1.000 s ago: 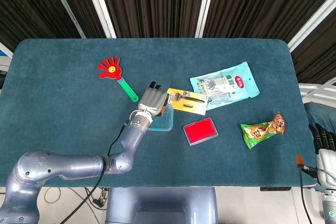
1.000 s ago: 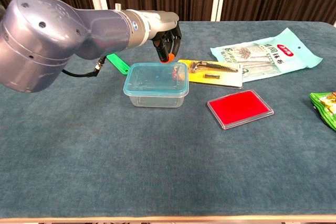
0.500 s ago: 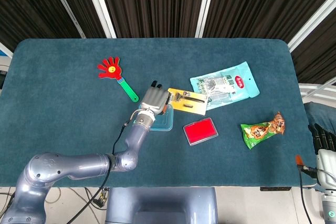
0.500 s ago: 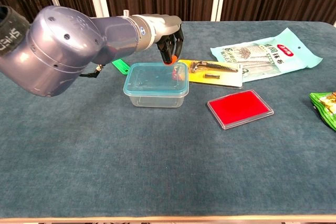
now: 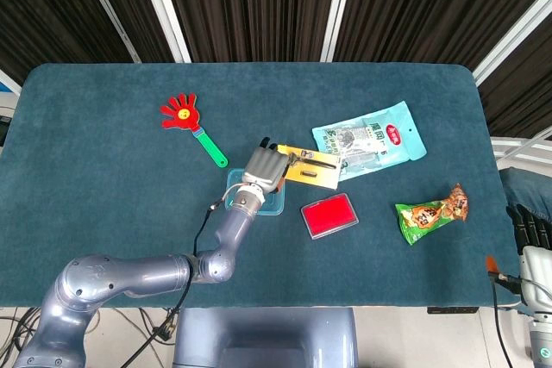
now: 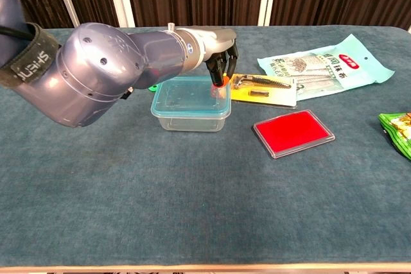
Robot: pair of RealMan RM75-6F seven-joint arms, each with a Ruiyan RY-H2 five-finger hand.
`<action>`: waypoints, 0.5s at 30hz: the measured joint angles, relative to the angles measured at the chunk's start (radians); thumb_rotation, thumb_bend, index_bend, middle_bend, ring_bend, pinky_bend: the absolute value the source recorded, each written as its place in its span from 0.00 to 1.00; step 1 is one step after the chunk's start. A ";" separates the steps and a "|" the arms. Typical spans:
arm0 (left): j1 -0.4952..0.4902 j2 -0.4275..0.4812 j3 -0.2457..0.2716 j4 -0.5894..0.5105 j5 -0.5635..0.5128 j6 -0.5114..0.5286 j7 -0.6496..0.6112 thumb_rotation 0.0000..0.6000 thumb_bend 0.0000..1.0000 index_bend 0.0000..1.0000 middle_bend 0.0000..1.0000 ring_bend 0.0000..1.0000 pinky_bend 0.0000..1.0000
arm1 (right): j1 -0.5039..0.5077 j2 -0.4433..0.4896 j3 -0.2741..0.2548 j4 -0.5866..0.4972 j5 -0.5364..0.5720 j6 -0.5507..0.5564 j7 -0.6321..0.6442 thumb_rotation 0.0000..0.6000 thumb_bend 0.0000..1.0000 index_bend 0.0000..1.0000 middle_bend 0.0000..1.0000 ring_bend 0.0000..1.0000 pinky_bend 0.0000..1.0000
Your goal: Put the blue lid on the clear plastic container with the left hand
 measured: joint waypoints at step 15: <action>0.000 -0.014 -0.003 0.017 -0.007 0.034 0.051 1.00 0.49 0.61 0.55 0.19 0.09 | 0.002 0.000 0.003 -0.004 0.006 -0.004 -0.007 1.00 0.39 0.01 0.00 0.00 0.00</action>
